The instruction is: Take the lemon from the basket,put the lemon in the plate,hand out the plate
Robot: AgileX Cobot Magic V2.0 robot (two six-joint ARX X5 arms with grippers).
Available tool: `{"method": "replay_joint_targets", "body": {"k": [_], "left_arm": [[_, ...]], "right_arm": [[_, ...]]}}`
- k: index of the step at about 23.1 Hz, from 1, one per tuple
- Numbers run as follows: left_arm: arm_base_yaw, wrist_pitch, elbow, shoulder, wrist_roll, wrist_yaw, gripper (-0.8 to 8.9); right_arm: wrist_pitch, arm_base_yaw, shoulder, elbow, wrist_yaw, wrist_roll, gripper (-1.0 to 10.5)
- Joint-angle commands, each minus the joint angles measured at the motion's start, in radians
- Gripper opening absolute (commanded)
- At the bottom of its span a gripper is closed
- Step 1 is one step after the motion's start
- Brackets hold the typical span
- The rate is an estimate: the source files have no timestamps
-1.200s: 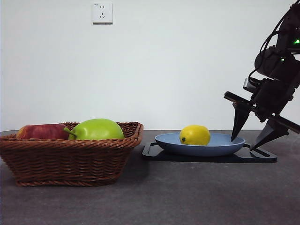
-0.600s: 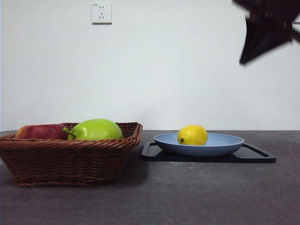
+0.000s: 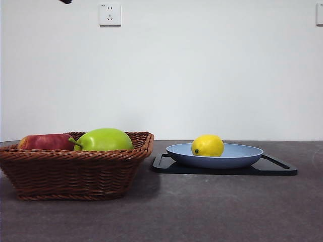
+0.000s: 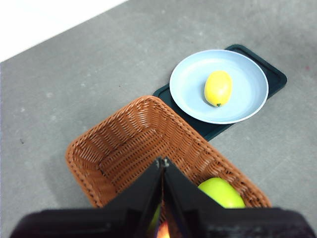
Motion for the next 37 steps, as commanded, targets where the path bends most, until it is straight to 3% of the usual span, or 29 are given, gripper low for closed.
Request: {"method": "replay_joint_targets", "body": {"k": [1,6,9,12,26,28,31,37], "left_arm": [[0.018,0.087,-0.092,-0.069,-0.018,0.007,0.06],[0.04,0.307,-0.425,-0.338,-0.107,0.0,0.06],[0.04,0.37,-0.551,-0.476,-0.137,-0.02,0.06],[0.039,0.337,-0.559,-0.527,-0.199,-0.016,0.08],[0.032,0.355,-0.56,-0.512,-0.199,-0.021,0.08],[0.041,0.34,-0.56,-0.563,-0.198,-0.032,0.08],[0.066,0.307,-0.561,-0.686,-0.126,-0.04,0.08],[0.204,0.314,-0.603,-0.883,-0.088,-0.129,0.08]], "right_arm": [[0.116,0.03,-0.1,-0.104,0.077,-0.008,0.0],[0.374,0.042,-0.388,-0.426,0.165,-0.016,0.0],[0.426,0.042,-0.502,-0.545,0.177,-0.014,0.0],[0.424,0.041,-0.511,-0.553,0.176,0.016,0.0],[0.426,0.041,-0.51,-0.553,0.175,0.015,0.0],[0.426,0.041,-0.511,-0.553,0.175,0.015,0.0],[0.426,0.041,-0.51,-0.553,0.175,0.015,0.0],[0.426,0.041,-0.51,-0.553,0.175,0.015,0.0]]}}
